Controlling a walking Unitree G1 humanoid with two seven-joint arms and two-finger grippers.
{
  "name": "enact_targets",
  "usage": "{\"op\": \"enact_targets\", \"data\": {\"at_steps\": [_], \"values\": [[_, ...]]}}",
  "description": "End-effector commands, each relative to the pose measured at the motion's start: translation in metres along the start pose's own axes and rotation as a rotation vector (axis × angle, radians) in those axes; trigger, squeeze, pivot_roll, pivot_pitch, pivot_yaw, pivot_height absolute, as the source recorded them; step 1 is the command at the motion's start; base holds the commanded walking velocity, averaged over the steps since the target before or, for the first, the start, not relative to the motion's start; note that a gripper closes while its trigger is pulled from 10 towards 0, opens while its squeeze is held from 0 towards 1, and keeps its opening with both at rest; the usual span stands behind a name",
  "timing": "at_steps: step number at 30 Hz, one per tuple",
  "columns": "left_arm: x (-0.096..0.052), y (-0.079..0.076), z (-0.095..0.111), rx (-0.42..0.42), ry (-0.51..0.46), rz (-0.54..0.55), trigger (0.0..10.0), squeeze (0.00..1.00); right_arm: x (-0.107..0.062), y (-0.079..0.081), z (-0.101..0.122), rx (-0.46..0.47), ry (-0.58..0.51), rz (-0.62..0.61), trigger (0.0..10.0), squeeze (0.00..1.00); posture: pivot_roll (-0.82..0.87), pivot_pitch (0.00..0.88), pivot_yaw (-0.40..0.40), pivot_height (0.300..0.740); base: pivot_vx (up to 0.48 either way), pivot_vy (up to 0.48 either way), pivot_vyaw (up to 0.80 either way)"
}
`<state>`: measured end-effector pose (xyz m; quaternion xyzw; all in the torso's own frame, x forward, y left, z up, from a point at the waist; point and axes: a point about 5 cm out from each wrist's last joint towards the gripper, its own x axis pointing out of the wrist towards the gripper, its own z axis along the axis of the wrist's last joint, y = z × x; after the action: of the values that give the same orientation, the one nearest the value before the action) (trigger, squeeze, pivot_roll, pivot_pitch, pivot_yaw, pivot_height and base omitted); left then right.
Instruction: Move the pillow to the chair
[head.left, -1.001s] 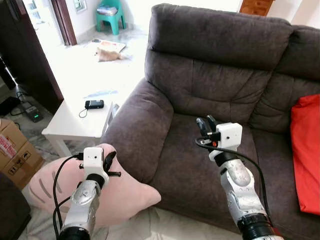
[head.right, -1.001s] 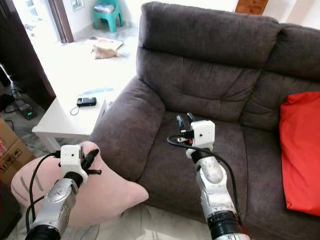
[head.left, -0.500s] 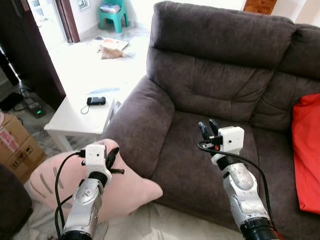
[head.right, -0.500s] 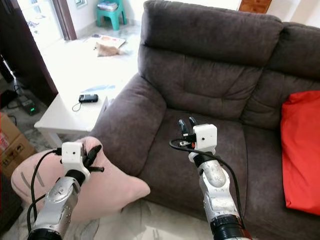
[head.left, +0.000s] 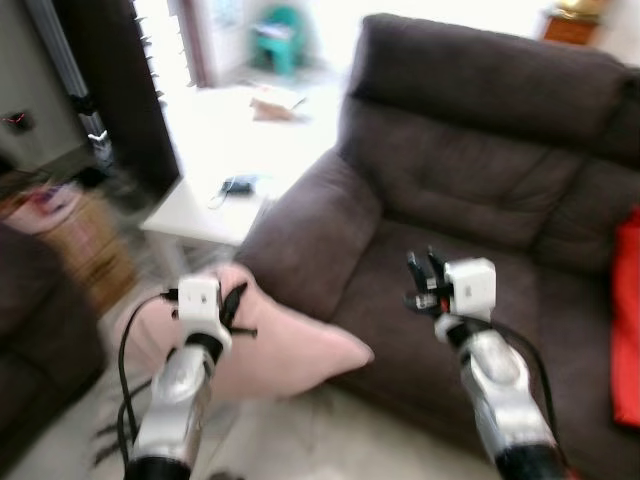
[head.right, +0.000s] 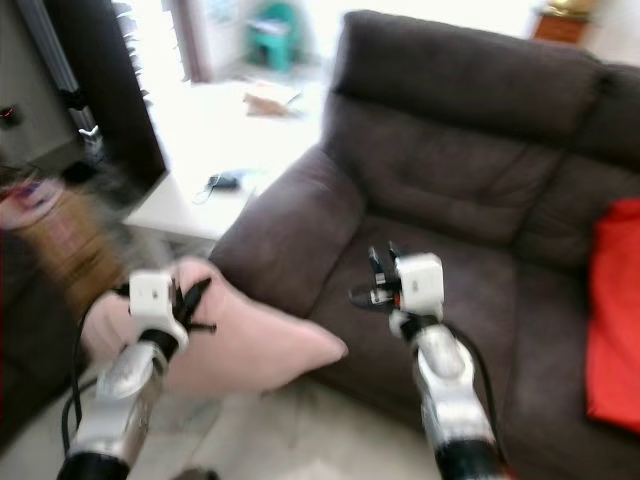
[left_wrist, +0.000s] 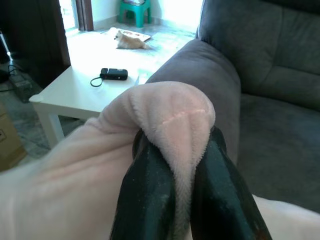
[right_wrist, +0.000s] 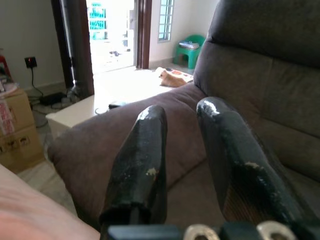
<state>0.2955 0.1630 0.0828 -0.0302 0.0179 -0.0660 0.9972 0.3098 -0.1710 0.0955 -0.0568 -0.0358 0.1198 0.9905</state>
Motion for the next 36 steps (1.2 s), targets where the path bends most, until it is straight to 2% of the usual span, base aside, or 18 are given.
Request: {"op": "enact_targets", "data": {"at_steps": [1, 7, 13, 16, 19, 21, 23, 24, 26, 33, 34, 35, 36], "values": [[0.011, -0.007, 0.03, 0.022, -0.126, -0.037, 10.0, 0.0, 0.001, -0.002, 0.001, -0.005, 0.002, -0.004, 10.0, 0.0, 0.0, 0.0, -0.042, 0.74, 0.0, 0.0, 0.0], [0.011, -0.004, 0.033, 0.023, -0.135, -0.028, 10.0, 0.0, 0.002, -0.003, 0.001, 0.006, -0.001, -0.009, 10.0, 0.0, 0.0, 0.0, -0.046, 0.74, 0.0, 0.0, 0.0], [0.011, -0.004, 0.043, 0.019, -0.168, -0.027, 10.0, 0.0, -0.001, -0.008, -0.008, -0.026, 0.06, 0.006, 10.0, 0.0, 0.0, 0.0, -0.048, 0.74, 0.0, 0.0, 0.0], [0.012, -0.005, 0.047, 0.023, -0.177, -0.033, 10.0, 0.0, -0.004, -0.014, -0.02, -0.078, 0.155, 0.06, 10.0, 0.0, 0.01, 0.0, -0.051, 0.74, 0.0, 0.0, 0.0], [0.013, -0.005, 0.047, 0.021, -0.177, -0.036, 10.0, 0.0, -0.006, -0.018, -0.025, -0.113, 0.199, 0.086, 10.0, 0.0, 0.01, 0.0, -0.051, 0.74, 0.0, 0.0, 0.0], [0.014, -0.007, 0.048, 0.016, -0.178, -0.05, 10.0, 0.0, -0.009, -0.019, -0.032, -0.121, 0.255, 0.144, 10.0, 0.0, 0.0, 0.0, -0.051, 0.74, 0.0, 0.0, 0.0], [0.014, -0.008, 0.048, 0.014, -0.178, -0.055, 10.0, 0.0, -0.01, -0.019, -0.034, -0.12, 0.264, 0.159, 10.0, 0.0, 0.0, 0.0, -0.049, 0.74, 0.0, 0.0, 0.0], [0.014, -0.011, 0.049, 0.017, -0.171, -0.082, 10.0, 0.0, -0.016, -0.016, -0.04, -0.153, 0.302, 0.233, 10.0, 0.0, 0.01, 0.0, -0.048, 0.74, 0.0, 0.0, 0.0], [0.015, -0.014, 0.049, 0.018, -0.164, -0.103, 10.0, 0.0, -0.022, -0.016, -0.047, -0.173, 0.341, 0.288, 10.0, 0.0, 0.0, 0.0, -0.045, 0.74, 0.0, 0.0, 0.0], [0.019, -0.017, 0.053, 0.025, -0.156, -0.153, 10.0, 0.0, -0.034, -0.018, -0.063, -0.196, 0.431, 0.338, 10.0, 0.0, 0.0, 0.0, -0.035, 0.74, 0.0, 0.0, 0.0], [0.02, -0.018, 0.056, 0.026, -0.159, -0.169, 10.0, 0.0, -0.036, -0.016, -0.066, -0.179, 0.436, 0.347, 10.0, 0.2, 0.0, 0.0, -0.034, 0.74, 0.0, 0.0, 0.0], [0.02, -0.018, 0.057, 0.026, -0.16, -0.177, 10.0, 0.0, -0.037, -0.015, -0.066, -0.172, 0.439, 0.35, 10.0, 0.2, 0.0, 0.0, -0.034, 0.74, 0.0, 0.0, 0.0], [0.021, -0.019, 0.058, 0.026, -0.161, -0.185, 10.0, 0.0, -0.038, -0.015, -0.067, -0.169, 0.443, 0.352, 10.0, 0.46, 0.01, 0.0, -0.033, 0.74, 0.0, 0.0, 0.0]]}}
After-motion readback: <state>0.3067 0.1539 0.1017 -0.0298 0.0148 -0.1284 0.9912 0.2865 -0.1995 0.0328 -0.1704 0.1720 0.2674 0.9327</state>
